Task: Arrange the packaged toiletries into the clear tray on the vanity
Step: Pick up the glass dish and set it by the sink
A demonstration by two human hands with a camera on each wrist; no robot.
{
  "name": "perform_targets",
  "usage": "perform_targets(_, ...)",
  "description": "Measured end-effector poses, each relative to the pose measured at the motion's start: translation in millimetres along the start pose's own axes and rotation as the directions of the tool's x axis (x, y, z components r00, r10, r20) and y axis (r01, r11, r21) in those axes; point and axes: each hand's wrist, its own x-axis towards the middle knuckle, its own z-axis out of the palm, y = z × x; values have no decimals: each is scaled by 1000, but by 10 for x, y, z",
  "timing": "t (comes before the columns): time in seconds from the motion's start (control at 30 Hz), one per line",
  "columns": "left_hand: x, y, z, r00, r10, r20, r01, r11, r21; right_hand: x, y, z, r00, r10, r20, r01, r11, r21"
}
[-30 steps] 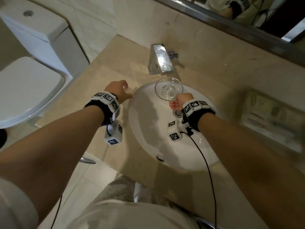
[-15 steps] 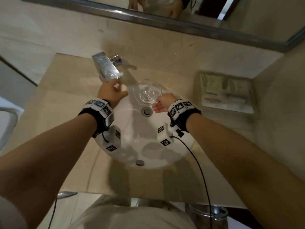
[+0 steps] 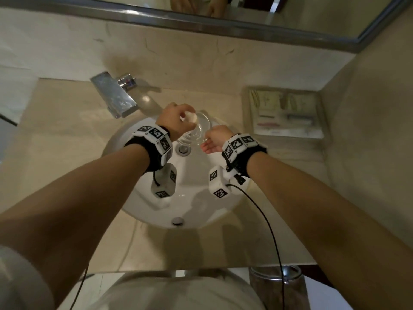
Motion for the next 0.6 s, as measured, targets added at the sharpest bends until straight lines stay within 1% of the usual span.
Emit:
perform_targets(0.17,60,128,129,999,35,41,-37,998,49,1,46,-153,1000,16,-17,-15,998,57)
perform_targets(0.37,112,238,243,994,74,79,-77,996,41,-10,90,-272,999,9,-36,-6,995,96)
perform_targets(0.5,160,262,236,995,83,57,-87,995,57,14,124,-347,1000,16,-16,-13,991,132)
perform_targets(0.6,181,272,224,994,107,-2,-107,994,32,4,127,-399,1000,24,-20,-21,988,155)
